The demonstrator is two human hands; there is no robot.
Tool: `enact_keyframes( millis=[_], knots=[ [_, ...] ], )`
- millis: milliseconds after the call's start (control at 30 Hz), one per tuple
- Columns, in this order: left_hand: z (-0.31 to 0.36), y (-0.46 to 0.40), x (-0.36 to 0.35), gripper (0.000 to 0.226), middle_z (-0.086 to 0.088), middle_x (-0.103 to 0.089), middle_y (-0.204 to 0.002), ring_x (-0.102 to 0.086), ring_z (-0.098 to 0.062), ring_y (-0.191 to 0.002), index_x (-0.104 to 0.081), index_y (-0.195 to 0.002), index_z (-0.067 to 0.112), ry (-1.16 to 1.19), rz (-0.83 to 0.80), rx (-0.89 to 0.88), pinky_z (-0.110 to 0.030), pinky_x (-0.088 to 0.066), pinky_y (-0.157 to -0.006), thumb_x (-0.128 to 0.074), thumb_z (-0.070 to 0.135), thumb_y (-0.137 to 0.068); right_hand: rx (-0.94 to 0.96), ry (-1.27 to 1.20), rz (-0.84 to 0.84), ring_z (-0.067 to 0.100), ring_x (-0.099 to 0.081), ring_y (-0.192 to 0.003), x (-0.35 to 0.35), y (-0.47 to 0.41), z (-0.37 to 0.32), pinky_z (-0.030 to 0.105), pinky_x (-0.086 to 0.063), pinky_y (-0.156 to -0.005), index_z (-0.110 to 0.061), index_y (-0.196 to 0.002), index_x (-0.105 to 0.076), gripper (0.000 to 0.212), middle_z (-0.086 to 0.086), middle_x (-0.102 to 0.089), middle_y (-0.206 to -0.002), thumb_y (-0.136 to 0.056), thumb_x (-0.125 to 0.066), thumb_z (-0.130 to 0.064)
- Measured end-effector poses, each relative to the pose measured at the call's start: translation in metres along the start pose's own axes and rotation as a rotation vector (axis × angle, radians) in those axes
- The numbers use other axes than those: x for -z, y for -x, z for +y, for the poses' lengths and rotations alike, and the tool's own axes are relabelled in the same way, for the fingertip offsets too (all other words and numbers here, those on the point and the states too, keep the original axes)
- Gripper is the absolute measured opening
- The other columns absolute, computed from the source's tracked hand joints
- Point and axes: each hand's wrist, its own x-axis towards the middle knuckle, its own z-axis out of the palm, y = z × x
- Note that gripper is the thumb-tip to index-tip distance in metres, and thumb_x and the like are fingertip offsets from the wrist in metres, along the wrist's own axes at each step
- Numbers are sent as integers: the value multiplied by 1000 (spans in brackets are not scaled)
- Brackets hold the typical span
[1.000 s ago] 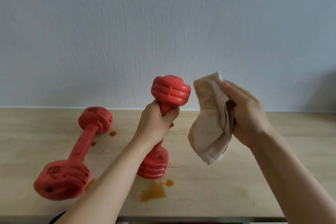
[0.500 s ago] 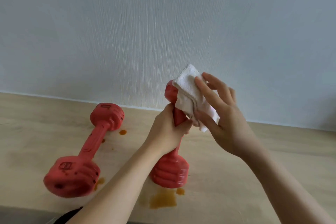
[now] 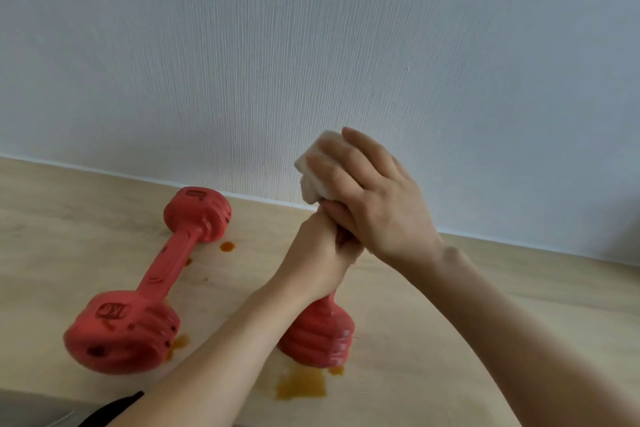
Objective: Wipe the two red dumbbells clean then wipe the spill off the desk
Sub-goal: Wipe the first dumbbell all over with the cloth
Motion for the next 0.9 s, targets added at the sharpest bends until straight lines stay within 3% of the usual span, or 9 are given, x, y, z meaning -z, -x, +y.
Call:
enact_keyframes(
  millis=[167, 267, 367, 500, 633, 733, 833, 900],
  knots=[
    [-1, 2, 3, 12, 6, -59, -61, -59, -3, -56, -51, -86, 14, 114, -71, 9, -20, -46, -56, -58, 7, -80, -100, -217, 100, 36, -30, -134, -6, 27, 10, 50, -26, -112, -8, -136, -36, 51, 16, -35, -141, -93, -50, -31],
    [-6, 1, 3, 23, 6, -60, -65, -62, -6, -58, -50, -98, 10, 128, -101, 17, -29, -52, -61, -59, 14, -78, -211, -369, 139, 38, -23, -136, -12, 41, 10, 51, -26, -112, -8, -137, -26, 52, 15, -20, -143, -96, -44, -34],
    [-6, 1, 2, 30, 6, -60, -64, -63, -10, -60, -51, -95, 11, 138, -134, 34, -32, -53, -61, -55, 26, -70, -304, -486, 149, 35, -20, -139, -20, 52, 11, 50, -27, -112, -3, -139, -19, 57, 20, -14, -144, -98, -39, -38],
    [-10, 1, -1, 26, 4, -61, -60, -61, -10, -57, -52, -90, 8, 222, -162, 62, -27, -47, -57, -55, 22, -68, -394, -577, 176, 30, -22, -138, -25, 60, 9, 31, -24, -114, 2, -140, -11, 64, 31, -13, -142, -98, -34, -41],
    [-9, 3, -1, 21, 1, -61, -57, -61, -14, -56, -52, -89, 8, 287, -167, 70, -27, -48, -56, -57, 19, -71, -483, -712, 171, 37, -36, -129, -28, 66, 9, 56, -39, -101, -20, -145, -3, 69, 23, -20, -141, -94, -39, -48],
    [-5, 5, 3, 11, -1, -61, -58, -60, -12, -54, -51, -85, 13, 298, -206, 66, -24, -48, -55, -60, 15, -79, -478, -747, 143, 28, -40, -124, -25, 70, 12, 49, -39, -102, -24, -146, 0, 70, 17, -25, -140, -94, -43, -45],
    [-4, 4, 5, 13, -1, -59, -57, -57, -10, -50, -49, -82, 15, 255, -220, 68, -21, -46, -53, -58, 5, -85, -486, -746, 51, 36, -44, -117, -19, 72, 15, 54, -39, -99, -15, -146, -3, 74, 21, -32, -135, -91, -49, -34],
    [-3, 3, 5, 11, -1, -59, -55, -57, -11, -48, -50, -81, 13, 216, -184, 72, -23, -47, -52, -57, 4, -82, -500, -727, -4, 31, -49, -109, -12, 69, 12, 41, -47, -96, -9, -146, -4, 75, 22, -32, -134, -89, -50, -30]
  ],
)
